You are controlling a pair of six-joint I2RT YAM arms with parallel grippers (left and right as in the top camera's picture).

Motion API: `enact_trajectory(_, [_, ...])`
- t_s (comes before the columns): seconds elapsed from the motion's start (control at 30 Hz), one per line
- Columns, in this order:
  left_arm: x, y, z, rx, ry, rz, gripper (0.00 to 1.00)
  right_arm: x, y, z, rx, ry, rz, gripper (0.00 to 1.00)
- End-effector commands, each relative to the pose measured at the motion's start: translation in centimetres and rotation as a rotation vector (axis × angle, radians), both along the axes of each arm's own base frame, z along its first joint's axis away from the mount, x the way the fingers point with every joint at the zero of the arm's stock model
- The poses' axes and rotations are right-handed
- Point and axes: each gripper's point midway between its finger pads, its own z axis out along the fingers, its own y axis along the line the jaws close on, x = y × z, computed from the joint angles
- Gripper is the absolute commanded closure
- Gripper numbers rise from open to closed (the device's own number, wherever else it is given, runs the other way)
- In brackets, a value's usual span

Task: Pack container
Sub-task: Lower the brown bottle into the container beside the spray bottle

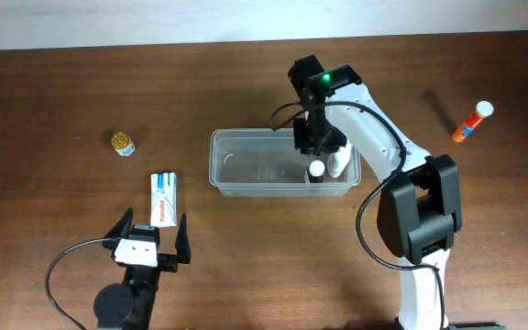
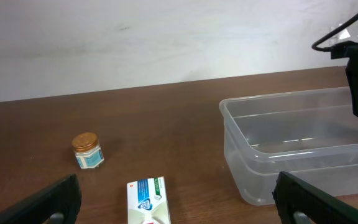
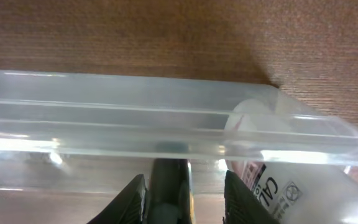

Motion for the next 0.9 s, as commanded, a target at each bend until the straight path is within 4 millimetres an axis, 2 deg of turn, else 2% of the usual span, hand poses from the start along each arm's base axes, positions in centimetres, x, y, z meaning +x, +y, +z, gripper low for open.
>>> enact_trajectory(0.0, [0.0, -0.1, -0.2, 0.015, -0.002, -0.008, 0.01, 0.3, -1.1, -0.2, -0.019, -0.005, -0.031, 0.67])
enact_trajectory(0.1, [0.0, -0.1, -0.2, 0.015, -0.002, -0.008, 0.01, 0.7, -0.8, -0.1, -0.006, -0.020, -0.006, 0.67])
enact_trajectory(0.27, [0.0, -0.1, -0.2, 0.015, -0.002, -0.008, 0.01, 1.3, 1.0, 1.2, 0.087, -0.037, 0.073, 0.67])
enact_trajectory(0.4, [0.0, -0.1, -0.2, 0.015, -0.002, -0.007, 0.01, 1.5, 3.6, 2.9, 0.230, -0.046, 0.162, 0.67])
enact_trajectory(0.5, [0.0, -0.1, -0.2, 0.015, -0.002, -0.007, 0.01, 1.0, 4.9, 3.5, 0.304, -0.030, 0.194, 0.68])
enact_trajectory(0.7, [0.0, -0.1, -0.2, 0.015, -0.002, -0.008, 0.01, -1.1, 5.8, 3.4, 0.311, 0.035, 0.264, 0.83])
enact_trajectory(0.87, [0.0, -0.1, -0.2, 0.015, -0.002, -0.008, 0.01, -2.5, 6.3, 3.3, 0.300, 0.076, 0.281, 0.85])
